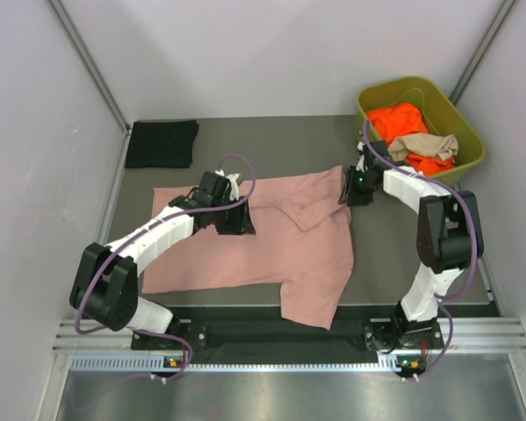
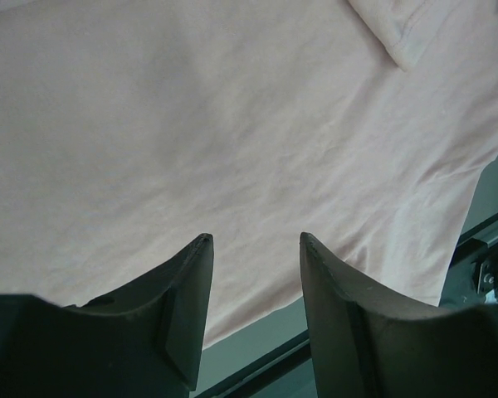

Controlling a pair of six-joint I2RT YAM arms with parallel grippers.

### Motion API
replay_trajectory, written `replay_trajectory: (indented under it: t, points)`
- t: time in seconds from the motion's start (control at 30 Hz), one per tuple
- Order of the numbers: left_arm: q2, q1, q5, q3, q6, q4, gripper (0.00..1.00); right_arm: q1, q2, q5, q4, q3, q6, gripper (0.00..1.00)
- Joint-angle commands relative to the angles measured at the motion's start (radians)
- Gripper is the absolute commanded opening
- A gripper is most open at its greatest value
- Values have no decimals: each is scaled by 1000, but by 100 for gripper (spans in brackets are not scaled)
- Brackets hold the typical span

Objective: Fold and stack the t-shirts
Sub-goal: Fold the tshirt

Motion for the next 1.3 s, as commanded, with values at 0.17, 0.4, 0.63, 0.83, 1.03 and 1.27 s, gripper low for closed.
replay_trajectory:
  t: [0.17,0.4,0.63,0.83,1.03,1.27]
  points:
    - [2,-42,21,32,23,65,54,-5,14,-40,66,18,-8,28]
    - [201,-215,-111,177,-21,157,57,-5,0,-31,41,10,2,29]
    - [469,-326,-316,436,-118,103,51,-6,-11,-16,39,-5,-26,29]
    - [559,-367,-410,550,-225,57,52,-6,-12,-14,44,-2,-35,29]
    - [626,-370,-430,635,-254,-29,50,-9,-9,-17,39,15,-41,29]
    - [628,-384,-422,627,-281,-75,50,-17,6,-31,36,30,-44,29]
